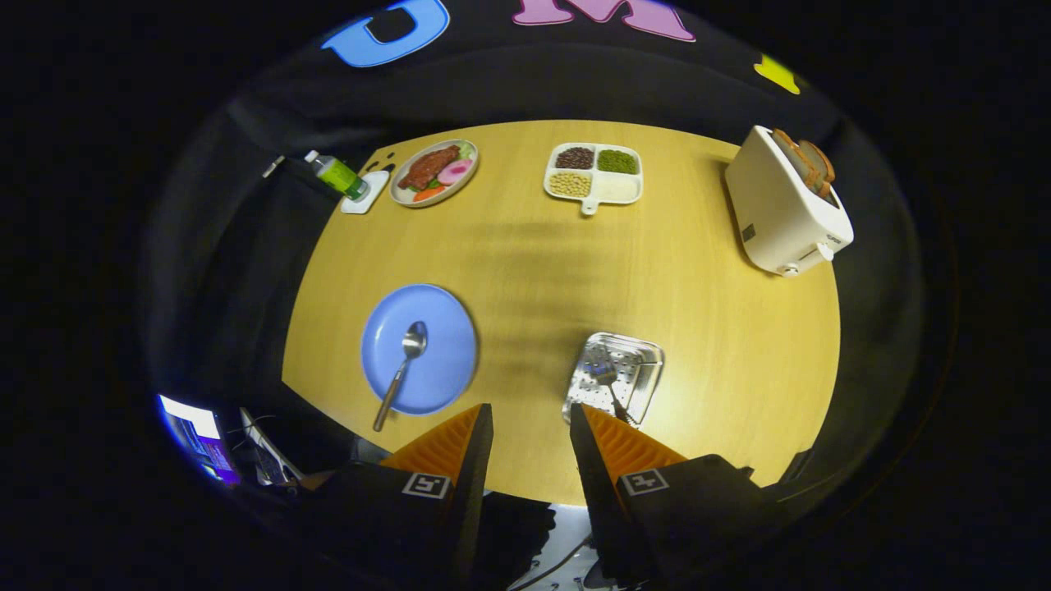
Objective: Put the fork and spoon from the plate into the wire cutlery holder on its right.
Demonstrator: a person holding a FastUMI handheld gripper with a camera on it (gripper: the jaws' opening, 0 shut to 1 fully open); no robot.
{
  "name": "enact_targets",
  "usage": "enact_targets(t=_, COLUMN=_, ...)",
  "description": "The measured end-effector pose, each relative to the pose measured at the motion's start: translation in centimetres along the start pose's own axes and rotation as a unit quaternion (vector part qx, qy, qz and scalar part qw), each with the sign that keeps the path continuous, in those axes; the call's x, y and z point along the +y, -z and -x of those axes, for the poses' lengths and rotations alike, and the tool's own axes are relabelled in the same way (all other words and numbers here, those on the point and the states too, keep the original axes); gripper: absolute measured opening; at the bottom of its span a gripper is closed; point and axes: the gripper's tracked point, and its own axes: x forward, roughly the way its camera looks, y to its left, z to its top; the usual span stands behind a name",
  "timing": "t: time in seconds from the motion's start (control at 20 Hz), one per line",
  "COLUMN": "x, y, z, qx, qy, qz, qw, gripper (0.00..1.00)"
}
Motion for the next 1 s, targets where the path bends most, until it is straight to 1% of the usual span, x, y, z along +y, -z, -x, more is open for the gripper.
enact_targets(t=0.2, x=7.1, y=1.1, z=-1.6, qx=0.013, qy=-0.058, qz=-0.002, qw=0.998, gripper=0.6)
enact_targets(t=0.3, x=10.0, y=1.9, z=-3.1, qx=0.025, qy=-0.07, qz=0.003, qw=0.997, gripper=0.6)
enact_targets(t=0.5, x=14.7, y=3.8, z=-7.1, qx=0.05, qy=-0.08, qz=0.012, qw=0.995, gripper=0.6)
enact_targets(t=0.6, x=16.3, y=4.5, z=-9.1, qx=0.063, qy=-0.081, qz=0.011, qw=0.995, gripper=0.6)
enact_targets(t=0.75, x=17.2, y=5.2, z=-12.1, qx=0.082, qy=-0.073, qz=-0.004, qw=0.994, gripper=0.6)
enact_targets(t=1.0, x=17.1, y=6.3, z=-16.3, qx=0.101, qy=-0.05, qz=-0.037, qw=0.993, gripper=0.6)
